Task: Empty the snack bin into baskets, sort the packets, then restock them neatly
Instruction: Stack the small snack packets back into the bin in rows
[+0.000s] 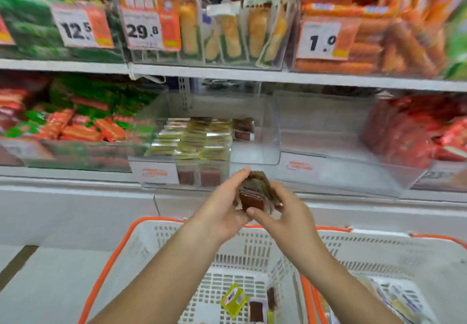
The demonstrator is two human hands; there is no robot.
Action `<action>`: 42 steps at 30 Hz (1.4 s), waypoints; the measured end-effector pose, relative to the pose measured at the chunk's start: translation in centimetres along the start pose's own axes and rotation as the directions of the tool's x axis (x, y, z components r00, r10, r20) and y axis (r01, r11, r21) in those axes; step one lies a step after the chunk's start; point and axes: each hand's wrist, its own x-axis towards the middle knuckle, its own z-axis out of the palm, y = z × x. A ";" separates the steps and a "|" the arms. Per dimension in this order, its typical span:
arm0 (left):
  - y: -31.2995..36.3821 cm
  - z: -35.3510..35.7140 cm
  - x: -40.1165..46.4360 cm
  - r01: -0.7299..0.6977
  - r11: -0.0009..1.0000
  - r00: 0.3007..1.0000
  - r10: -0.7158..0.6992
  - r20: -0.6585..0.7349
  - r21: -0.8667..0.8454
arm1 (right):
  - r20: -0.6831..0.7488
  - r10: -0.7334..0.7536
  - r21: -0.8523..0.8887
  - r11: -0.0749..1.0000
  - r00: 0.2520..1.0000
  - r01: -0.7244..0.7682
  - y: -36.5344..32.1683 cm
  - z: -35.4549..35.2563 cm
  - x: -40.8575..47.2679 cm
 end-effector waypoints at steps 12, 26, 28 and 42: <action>4.8 -8.1 3.7 -0.057 -0.161 0.662 0.732 0.158 0.985 | 0.137 0.004 -0.440 0.896 0.991 0.057 -6.0 -3.2 13.5; 7.2 -10.6 4.2 -0.023 -0.280 0.795 0.577 0.187 0.960 | 0.122 0.391 -0.748 0.640 0.912 -0.174 2.1 6.7 26.2; 7.1 -10.5 4.1 -0.035 -0.278 0.786 0.585 0.198 0.960 | 0.026 0.364 -0.683 0.687 0.931 -0.249 2.8 6.8 26.8; 6.9 -10.2 4.4 -0.022 -0.231 0.793 0.589 0.158 0.973 | 0.002 0.411 -0.346 0.856 0.912 -0.385 3.9 7.1 28.4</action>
